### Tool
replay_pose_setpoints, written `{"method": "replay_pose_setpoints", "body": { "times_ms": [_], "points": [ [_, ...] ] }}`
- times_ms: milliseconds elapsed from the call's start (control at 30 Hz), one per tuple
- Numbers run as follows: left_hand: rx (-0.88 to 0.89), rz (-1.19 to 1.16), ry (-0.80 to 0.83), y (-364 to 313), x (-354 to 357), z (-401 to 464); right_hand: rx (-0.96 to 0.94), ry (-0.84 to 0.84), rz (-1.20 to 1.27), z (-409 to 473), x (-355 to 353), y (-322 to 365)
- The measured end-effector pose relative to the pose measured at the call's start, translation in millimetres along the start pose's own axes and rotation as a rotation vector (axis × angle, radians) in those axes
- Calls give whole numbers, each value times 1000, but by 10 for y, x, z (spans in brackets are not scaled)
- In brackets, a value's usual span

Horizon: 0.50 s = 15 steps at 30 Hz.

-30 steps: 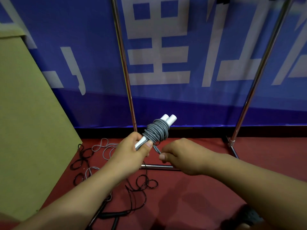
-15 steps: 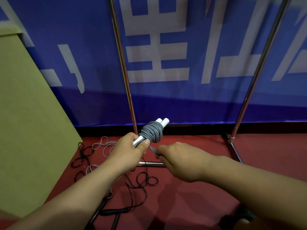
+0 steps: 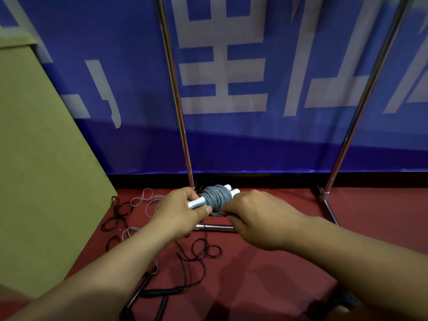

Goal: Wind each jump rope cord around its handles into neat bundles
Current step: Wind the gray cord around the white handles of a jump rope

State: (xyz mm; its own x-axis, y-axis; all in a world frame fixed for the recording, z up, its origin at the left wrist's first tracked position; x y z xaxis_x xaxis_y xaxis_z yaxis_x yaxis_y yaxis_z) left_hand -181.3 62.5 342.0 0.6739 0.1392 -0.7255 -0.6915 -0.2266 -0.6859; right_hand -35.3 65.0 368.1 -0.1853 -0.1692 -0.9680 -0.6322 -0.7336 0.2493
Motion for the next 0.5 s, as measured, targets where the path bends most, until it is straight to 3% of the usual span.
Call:
{"method": "replay_pose_setpoints", "body": {
  "times_ms": [267,500],
  "points": [
    [205,243,287,-92,339,-108,21,-98,-17,-24,-192,-87],
    [293,254,446,-191,498,-218,72,-128,47,2,-230,-220]
  ]
}}
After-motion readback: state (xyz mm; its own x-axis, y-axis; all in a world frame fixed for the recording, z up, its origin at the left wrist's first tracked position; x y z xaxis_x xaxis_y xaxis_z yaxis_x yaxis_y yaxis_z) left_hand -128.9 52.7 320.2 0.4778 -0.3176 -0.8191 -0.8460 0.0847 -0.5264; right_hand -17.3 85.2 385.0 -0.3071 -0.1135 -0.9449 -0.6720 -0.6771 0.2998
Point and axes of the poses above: each hand's wrist, its own z-axis towards the middle knuckle, its own x-axis out of the palm, y = z × x, the point moved 9 cm from there along z, towards the middle knuckle, and after that the axes turned 1 degree about z, right-handed, at the moved point
